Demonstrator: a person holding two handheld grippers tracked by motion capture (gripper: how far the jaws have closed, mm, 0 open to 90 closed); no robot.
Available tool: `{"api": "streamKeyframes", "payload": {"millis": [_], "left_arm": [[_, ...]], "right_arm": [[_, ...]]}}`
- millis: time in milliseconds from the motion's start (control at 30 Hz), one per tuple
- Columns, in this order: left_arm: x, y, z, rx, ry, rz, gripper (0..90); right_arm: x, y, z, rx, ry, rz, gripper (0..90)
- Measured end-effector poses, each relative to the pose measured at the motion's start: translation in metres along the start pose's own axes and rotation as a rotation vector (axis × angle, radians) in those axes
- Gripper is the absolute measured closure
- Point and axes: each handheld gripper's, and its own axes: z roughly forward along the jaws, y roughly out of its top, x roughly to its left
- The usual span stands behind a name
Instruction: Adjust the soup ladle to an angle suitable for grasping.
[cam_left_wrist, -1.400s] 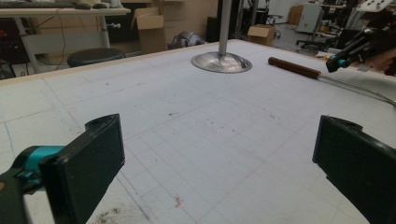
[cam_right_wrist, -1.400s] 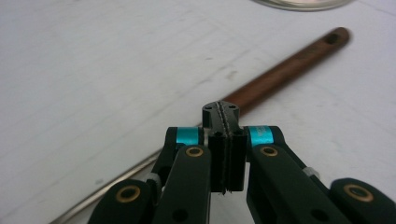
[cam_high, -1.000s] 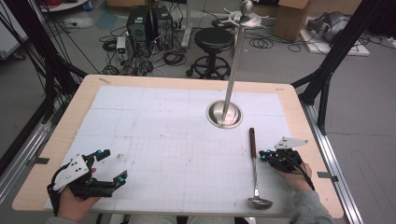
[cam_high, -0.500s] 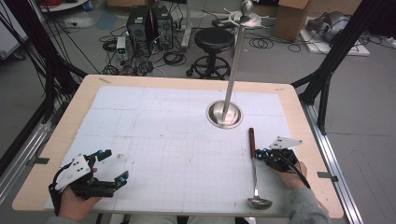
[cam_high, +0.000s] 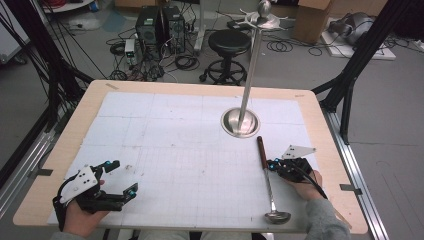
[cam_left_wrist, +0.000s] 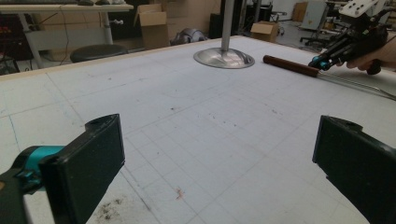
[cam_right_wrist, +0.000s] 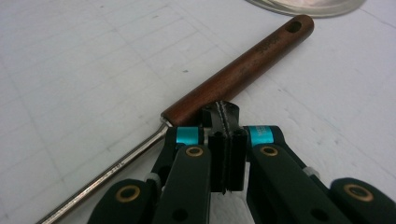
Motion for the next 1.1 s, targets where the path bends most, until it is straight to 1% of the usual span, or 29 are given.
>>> {"api": "streamKeyframes", "payload": {"millis": [33,67,133,200,233,267,333,400,433,500,533,567,633,667,700,733,800,833,900,967,1033,1067,1100], "left_arm": [[0.000,0.000,0.000,0.000,0.000,0.000,2.5],[0.000,0.000,0.000,0.001,0.000,0.000,2.5],[0.000,0.000,0.000,-0.001,-0.001,0.000,2.5],[0.000,0.000,-0.001,-0.002,0.002,-0.004,2.5],[0.000,0.000,-0.001,-0.002,0.004,-0.004,2.5],[0.000,0.000,-0.001,-0.002,0.004,-0.003,2.5],[0.000,0.000,-0.001,-0.002,0.004,-0.004,2.5],[0.000,0.000,-0.001,0.001,0.003,-0.003,2.5],[0.000,0.000,-0.001,0.001,0.003,-0.003,2.5],[0.000,0.000,-0.001,-0.002,0.005,-0.004,2.5],[0.000,-0.001,-0.001,0.000,0.009,-0.004,2.5],[0.001,-0.001,-0.001,0.000,0.008,-0.004,2.5],[0.000,0.000,-0.001,-0.001,0.010,-0.004,2.5],[0.000,0.000,-0.001,-0.001,0.009,-0.004,2.5],[0.000,0.000,-0.001,-0.002,0.009,-0.001,2.5],[0.000,0.000,-0.001,-0.001,0.008,-0.001,2.5],[0.000,0.000,-0.001,-0.001,0.007,-0.001,2.5],[0.000,0.000,-0.001,-0.002,0.008,-0.001,2.5],[0.001,0.000,-0.001,0.000,0.011,-0.003,2.5],[0.001,0.000,-0.001,-0.002,0.011,-0.002,2.5],[0.001,0.000,-0.002,-0.003,0.010,-0.003,2.5],[0.001,0.000,-0.001,-0.003,0.011,-0.003,2.5],[0.001,0.000,-0.001,-0.002,0.012,-0.003,2.5]], "right_arm": [[0.002,0.001,0.001,0.002,-0.004,-0.013,90.0],[0.006,0.004,0.003,0.010,-0.007,-0.049,90.0],[0.010,0.007,0.005,0.018,-0.009,-0.078,90.0],[0.011,0.009,0.005,0.024,-0.005,-0.083,90.0],[0.012,0.010,0.007,0.019,0.011,-0.084,90.0],[0.012,0.010,0.007,0.019,0.011,-0.084,90.0],[0.015,0.014,0.010,0.024,0.034,-0.092,90.0],[0.015,0.015,0.011,0.021,0.041,-0.095,90.0],[0.016,0.016,0.012,0.021,0.048,-0.104,90.0],[0.021,0.021,0.014,0.038,0.052,-0.148,90.0],[0.023,0.023,0.015,0.041,0.074,-0.150,90.0],[0.023,0.023,0.015,0.041,0.074,-0.150,90.0],[0.029,0.028,0.018,0.057,0.092,-0.177,90.0],[0.029,0.028,0.018,0.057,0.092,-0.177,90.0],[0.031,0.030,0.020,0.062,0.118,-0.178,90.0],[0.032,0.032,0.021,0.066,0.130,-0.177,90.0],[0.033,0.033,0.022,0.068,0.139,-0.180,90.0],[0.036,0.037,0.024,0.078,0.150,-0.194,90.0],[0.037,0.038,0.024,0.082,0.148,-0.198,90.0],[0.041,0.042,0.027,0.087,0.175,-0.211,90.0],[0.042,0.043,0.028,0.089,0.177,-0.214,90.0],[0.044,0.046,0.029,0.103,0.183,-0.229,90.0],[0.044,0.046,0.029,0.103,0.183,-0.229,90.0]]}}
